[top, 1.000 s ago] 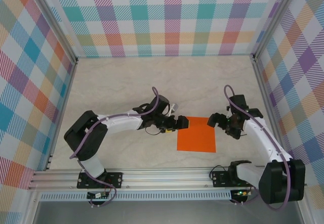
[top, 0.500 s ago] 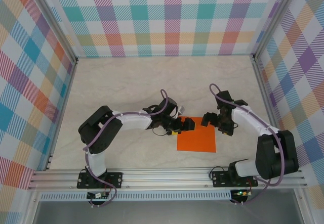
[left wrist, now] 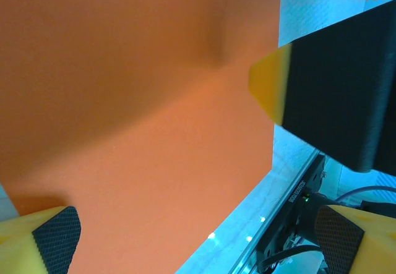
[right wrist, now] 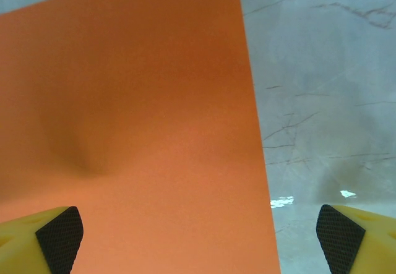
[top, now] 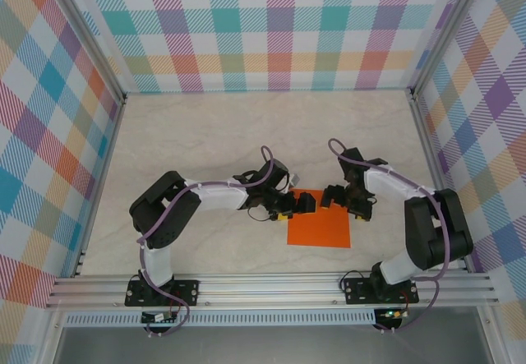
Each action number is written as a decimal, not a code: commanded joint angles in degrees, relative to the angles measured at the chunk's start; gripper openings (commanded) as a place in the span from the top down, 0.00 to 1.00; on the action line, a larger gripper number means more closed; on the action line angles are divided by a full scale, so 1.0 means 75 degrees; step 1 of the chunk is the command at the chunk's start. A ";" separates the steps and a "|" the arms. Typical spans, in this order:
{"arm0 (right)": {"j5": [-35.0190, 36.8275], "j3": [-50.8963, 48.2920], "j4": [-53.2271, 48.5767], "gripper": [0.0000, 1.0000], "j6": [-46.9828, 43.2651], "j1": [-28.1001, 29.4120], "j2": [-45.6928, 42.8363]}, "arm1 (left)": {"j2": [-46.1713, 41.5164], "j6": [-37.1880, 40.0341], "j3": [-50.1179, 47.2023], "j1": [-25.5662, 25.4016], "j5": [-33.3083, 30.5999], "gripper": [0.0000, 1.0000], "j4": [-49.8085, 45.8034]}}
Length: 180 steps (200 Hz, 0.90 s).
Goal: Fold a paper plane with a square sheet of paper (fold left side to right side)
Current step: Pick up the square sheet of paper from the bottom-center of the table.
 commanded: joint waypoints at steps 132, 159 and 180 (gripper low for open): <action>-0.0822 0.0315 0.0151 0.00 0.0237 0.0620 0.0453 | 0.0397 0.0038 0.0464 -0.0185 -0.0257 0.00 -0.0396; -0.0895 0.0414 0.0194 0.00 0.0299 0.0804 0.0505 | 0.0397 0.0036 0.0464 -0.0186 -0.0279 0.00 -0.0407; -0.1006 0.0457 0.0270 0.00 0.0313 0.0901 0.0544 | 0.0386 0.0035 0.0464 -0.0186 -0.0290 0.00 -0.0408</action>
